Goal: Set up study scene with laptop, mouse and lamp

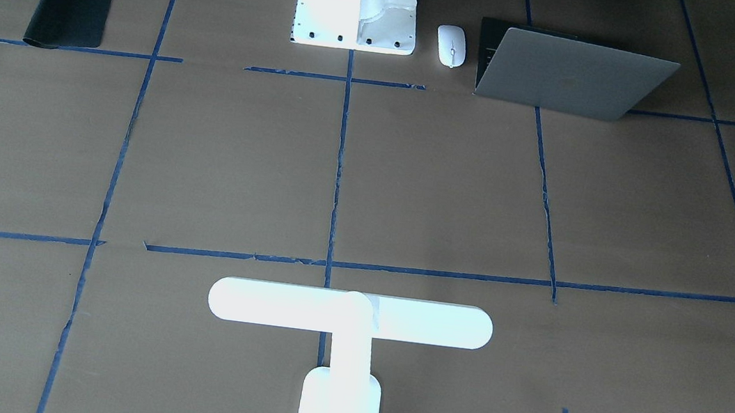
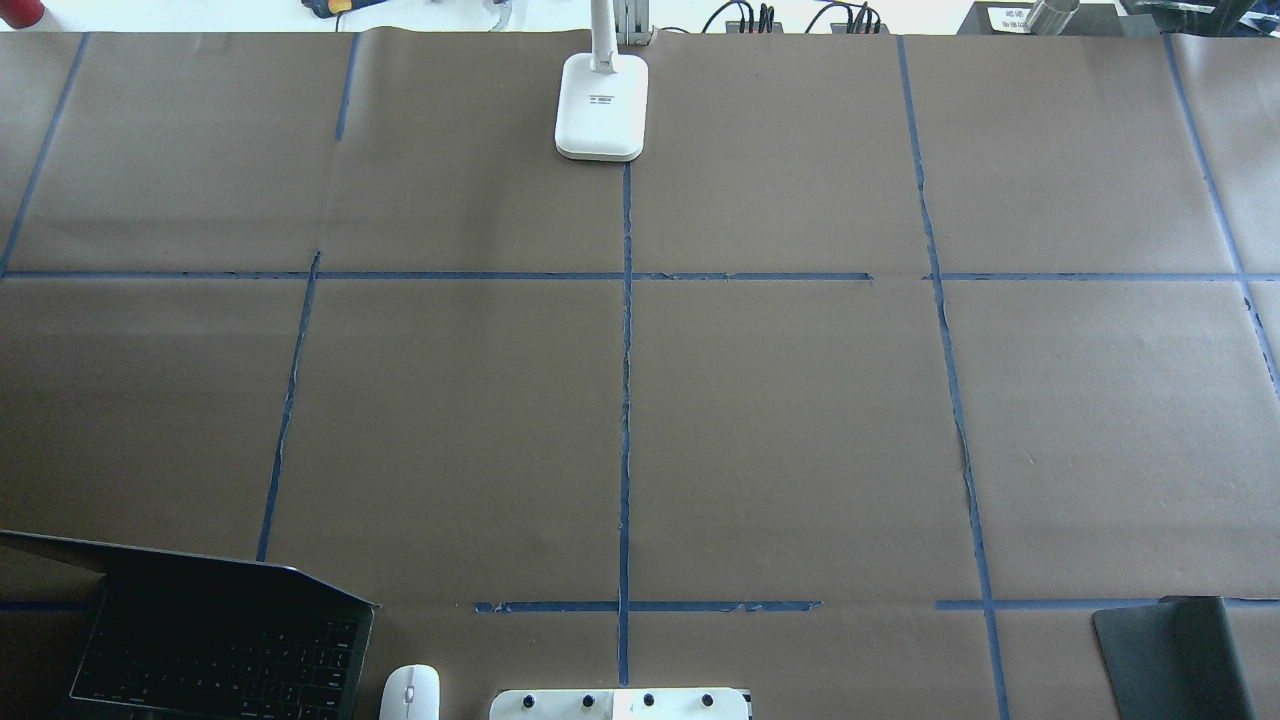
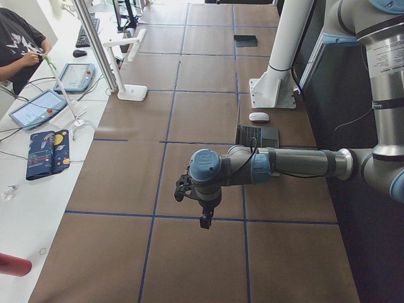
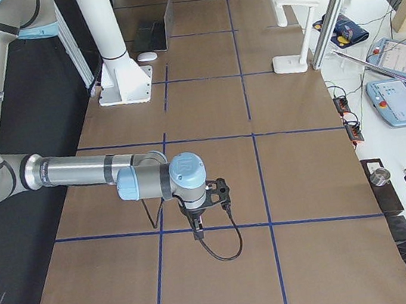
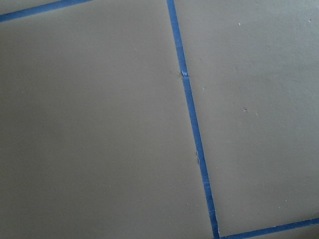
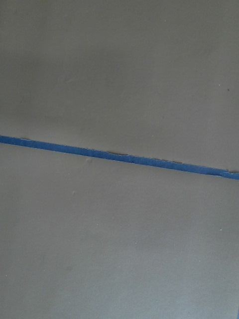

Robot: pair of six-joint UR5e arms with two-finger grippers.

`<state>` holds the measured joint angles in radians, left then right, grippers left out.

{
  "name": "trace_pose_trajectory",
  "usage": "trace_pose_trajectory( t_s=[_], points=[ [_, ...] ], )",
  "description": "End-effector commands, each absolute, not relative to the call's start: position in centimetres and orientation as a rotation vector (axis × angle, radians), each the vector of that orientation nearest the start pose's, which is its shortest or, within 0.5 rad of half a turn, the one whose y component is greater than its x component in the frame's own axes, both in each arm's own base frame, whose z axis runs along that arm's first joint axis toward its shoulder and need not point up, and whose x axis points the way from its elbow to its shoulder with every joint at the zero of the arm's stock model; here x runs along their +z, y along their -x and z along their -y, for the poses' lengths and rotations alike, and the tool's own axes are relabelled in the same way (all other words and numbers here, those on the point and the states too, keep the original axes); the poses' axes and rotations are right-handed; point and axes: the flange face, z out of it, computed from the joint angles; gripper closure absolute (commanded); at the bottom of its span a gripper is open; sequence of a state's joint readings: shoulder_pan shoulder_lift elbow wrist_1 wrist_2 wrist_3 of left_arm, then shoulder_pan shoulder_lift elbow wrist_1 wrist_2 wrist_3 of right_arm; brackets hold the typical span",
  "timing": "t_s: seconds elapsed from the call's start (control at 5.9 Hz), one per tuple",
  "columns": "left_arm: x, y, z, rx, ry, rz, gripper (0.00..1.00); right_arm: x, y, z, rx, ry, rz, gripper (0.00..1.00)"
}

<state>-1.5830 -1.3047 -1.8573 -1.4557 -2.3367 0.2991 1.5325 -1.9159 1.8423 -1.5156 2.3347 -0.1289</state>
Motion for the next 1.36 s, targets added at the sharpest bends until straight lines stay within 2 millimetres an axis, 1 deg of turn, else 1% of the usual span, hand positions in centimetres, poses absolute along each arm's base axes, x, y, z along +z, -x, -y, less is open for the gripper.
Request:
trace_pose_trajectory(
  t_s=[0.0, 0.17, 0.34, 0.68, 0.85, 1.02, 1.19],
  points=[
    [63.4, 6.9, 37.3, 0.246, -0.053, -0.768, 0.0, 66.6, -5.1, 34.7, -0.151, -0.014, 0.765, 0.0],
    [62.7, 6.9, 37.1, 0.255, -0.065, -0.765, 0.0, 66.6, -5.1, 34.7, -0.151, -0.014, 0.765, 0.0],
    [62.6, 6.9, 37.2, 0.251, -0.066, -0.766, 0.0, 66.5, -5.1, 34.7, -0.151, -0.016, 0.766, 0.0],
    [58.9, 6.9, 41.4, 0.288, -0.158, -0.756, 0.0, 66.5, -5.1, 34.8, -0.152, -0.017, 0.768, 0.0],
    [56.1, 6.9, 44.0, 0.309, -0.216, -0.756, 0.0, 66.4, -5.1, 34.8, -0.152, -0.019, 0.769, 0.0],
    [55.4, 6.9, 44.1, 0.317, -0.234, -0.752, 0.0, 66.4, -5.1, 34.8, -0.154, -0.021, 0.769, 0.0],
    [53.6, 6.8, 43.7, 0.344, -0.27, -0.745, 0.0, 66.4, -5.1, 34.8, -0.155, -0.02, 0.769, 0.0]
  ],
)
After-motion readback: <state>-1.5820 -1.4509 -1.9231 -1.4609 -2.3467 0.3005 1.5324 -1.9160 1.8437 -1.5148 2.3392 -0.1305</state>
